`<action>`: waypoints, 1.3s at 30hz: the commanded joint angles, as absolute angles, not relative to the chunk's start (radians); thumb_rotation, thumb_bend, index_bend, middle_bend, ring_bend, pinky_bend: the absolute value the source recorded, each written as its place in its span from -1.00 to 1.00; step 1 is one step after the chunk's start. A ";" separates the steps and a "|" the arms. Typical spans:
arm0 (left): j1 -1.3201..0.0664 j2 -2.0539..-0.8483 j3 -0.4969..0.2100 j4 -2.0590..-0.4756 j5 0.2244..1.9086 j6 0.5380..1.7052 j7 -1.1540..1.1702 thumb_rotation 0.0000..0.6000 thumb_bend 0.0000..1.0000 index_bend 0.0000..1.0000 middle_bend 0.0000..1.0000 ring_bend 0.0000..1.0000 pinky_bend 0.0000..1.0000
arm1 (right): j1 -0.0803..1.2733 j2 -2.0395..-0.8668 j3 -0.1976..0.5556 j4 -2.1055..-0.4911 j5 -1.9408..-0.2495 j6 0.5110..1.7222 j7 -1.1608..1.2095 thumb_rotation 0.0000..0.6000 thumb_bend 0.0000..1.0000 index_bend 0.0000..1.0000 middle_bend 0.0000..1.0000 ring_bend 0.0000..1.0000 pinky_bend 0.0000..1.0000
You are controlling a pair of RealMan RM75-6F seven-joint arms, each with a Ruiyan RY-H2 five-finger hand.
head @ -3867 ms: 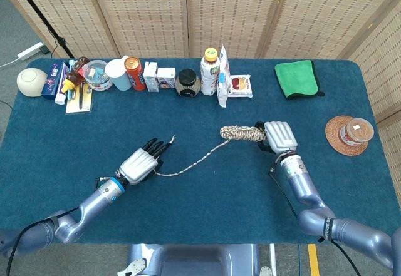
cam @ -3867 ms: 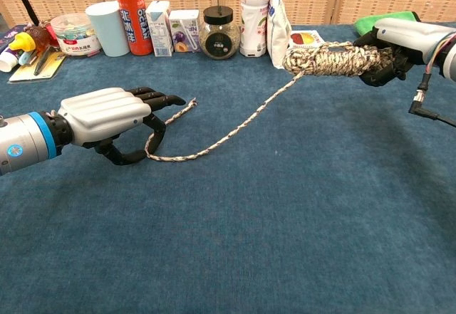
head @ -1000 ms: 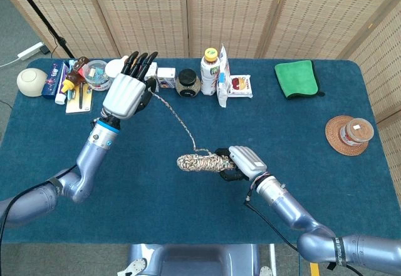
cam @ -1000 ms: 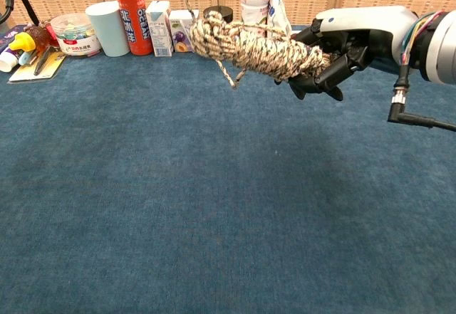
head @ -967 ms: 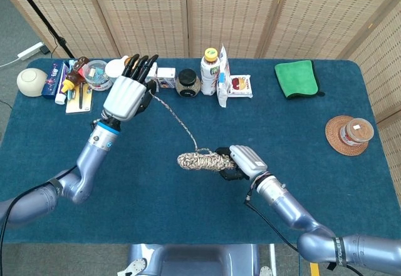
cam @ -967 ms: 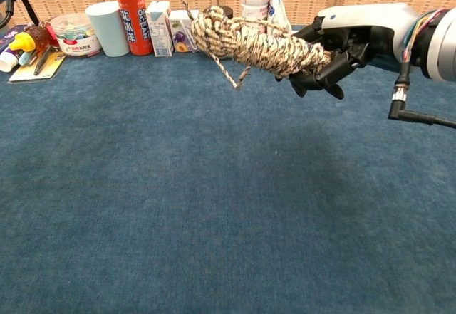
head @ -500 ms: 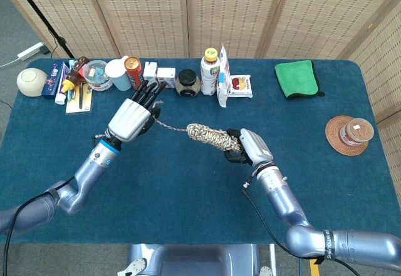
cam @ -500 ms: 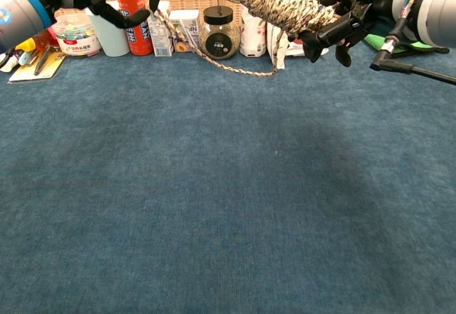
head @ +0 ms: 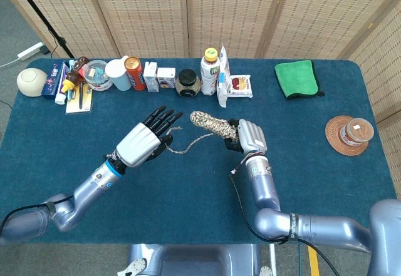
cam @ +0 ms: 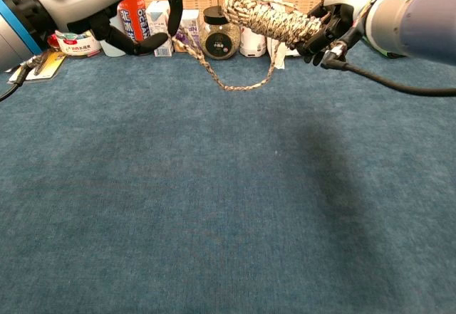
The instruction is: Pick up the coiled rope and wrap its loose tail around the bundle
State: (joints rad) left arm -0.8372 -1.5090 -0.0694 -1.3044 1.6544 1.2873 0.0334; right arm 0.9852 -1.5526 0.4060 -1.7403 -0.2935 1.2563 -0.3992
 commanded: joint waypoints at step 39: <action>-0.944 -1.491 -0.408 -1.755 1.302 1.178 0.168 1.00 -0.13 0.30 -1.00 -1.00 -1.00 | 0.956 -1.762 0.302 -1.598 -0.424 1.224 -0.624 1.00 0.60 0.28 0.27 0.03 0.44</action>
